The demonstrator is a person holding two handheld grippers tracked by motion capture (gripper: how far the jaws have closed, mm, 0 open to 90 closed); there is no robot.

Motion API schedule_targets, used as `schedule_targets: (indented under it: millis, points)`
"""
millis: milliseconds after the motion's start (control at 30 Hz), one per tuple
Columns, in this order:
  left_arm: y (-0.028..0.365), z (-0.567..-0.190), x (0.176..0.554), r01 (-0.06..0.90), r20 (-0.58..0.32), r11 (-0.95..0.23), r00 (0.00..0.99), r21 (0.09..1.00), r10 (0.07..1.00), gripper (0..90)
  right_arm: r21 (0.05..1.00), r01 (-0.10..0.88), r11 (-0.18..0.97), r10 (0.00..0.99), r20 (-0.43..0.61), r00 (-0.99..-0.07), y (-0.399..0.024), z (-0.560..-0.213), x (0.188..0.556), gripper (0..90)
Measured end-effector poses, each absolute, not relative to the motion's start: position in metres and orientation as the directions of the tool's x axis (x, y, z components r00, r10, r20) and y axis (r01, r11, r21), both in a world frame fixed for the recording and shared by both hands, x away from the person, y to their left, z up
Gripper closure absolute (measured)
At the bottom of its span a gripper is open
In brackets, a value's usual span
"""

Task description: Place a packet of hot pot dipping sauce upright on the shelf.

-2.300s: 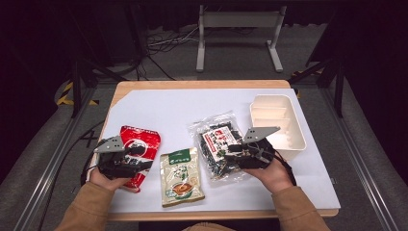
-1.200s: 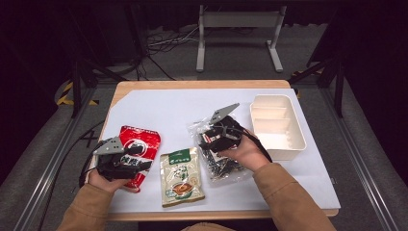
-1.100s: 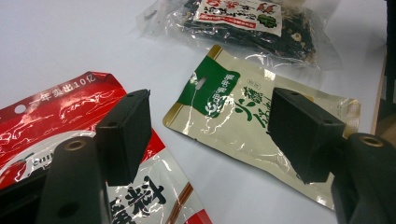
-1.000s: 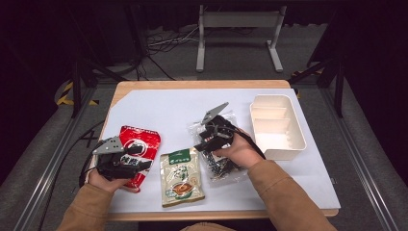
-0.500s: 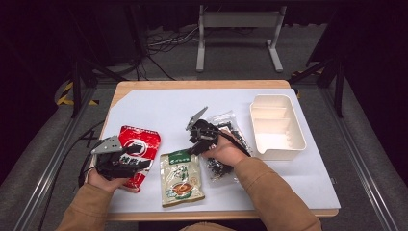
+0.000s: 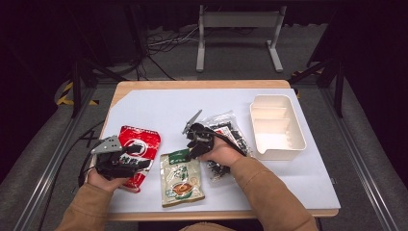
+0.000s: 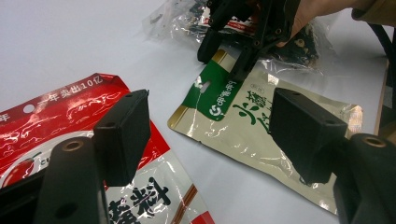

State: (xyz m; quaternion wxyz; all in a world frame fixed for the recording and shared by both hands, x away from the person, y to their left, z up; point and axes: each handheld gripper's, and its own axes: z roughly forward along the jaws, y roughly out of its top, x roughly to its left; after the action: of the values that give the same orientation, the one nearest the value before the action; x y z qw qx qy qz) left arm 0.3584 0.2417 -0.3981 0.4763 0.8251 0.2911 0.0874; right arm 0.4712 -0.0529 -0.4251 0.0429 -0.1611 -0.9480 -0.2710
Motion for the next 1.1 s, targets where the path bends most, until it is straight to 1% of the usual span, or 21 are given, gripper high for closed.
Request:
schedule_targets:
  millis: [67,100,200,367,500,667,700,867,1067,1100]
  points:
    - [0.241,-0.398,0.358,0.397,-0.132,-0.378,0.815,0.837,0.564,30.0,0.501,0.338,0.796,0.284,0.183,-0.941,-0.054,-0.424,0.471,45.2]
    - [0.241,-0.398,0.358,0.398,-0.134,-0.377,0.815,0.836,0.564,30.0,0.503,0.347,0.791,0.292,0.188,-0.938,-0.054,-0.422,0.470,47.8]
    - [0.241,-0.398,0.358,0.396,-0.132,-0.379,0.816,0.836,0.563,30.0,0.523,0.347,0.778,0.272,0.217,-0.937,-0.058,-0.413,0.467,54.0]
    - [0.241,-0.398,0.359,0.392,-0.127,-0.380,0.817,0.838,0.562,29.9,0.517,0.316,0.796,0.241,0.209,-0.948,-0.059,-0.405,0.458,56.7]
    - [0.240,-0.398,0.358,0.400,-0.137,-0.376,0.815,0.836,0.563,29.9,0.517,0.321,0.794,0.229,0.235,-0.945,-0.061,-0.402,0.456,60.8]
    - [0.241,-0.399,0.359,0.400,-0.135,-0.376,0.814,0.836,0.566,29.9,0.513,0.294,0.806,0.193,0.242,-0.951,-0.059,-0.400,0.452,64.2]
    - [0.241,-0.399,0.359,0.401,-0.137,-0.375,0.814,0.836,0.565,29.8,0.509,0.276,0.816,0.179,0.232,-0.956,-0.057,-0.399,0.449,65.6]
    - [0.241,-0.398,0.358,0.398,-0.135,-0.376,0.815,0.837,0.564,29.7,0.462,0.260,0.848,0.191,0.190,-0.963,-0.051,-0.406,0.447,66.4]
    - [0.241,-0.399,0.358,0.400,-0.135,-0.376,0.814,0.836,0.565,29.6,0.434,0.243,0.867,0.194,0.154,-0.969,-0.047,-0.411,0.446,76.9]
    - [0.241,-0.399,0.358,0.400,-0.135,-0.376,0.814,0.836,0.565,29.6,0.434,0.243,0.867,0.194,0.154,-0.969,-0.047,-0.411,0.446,76.9]
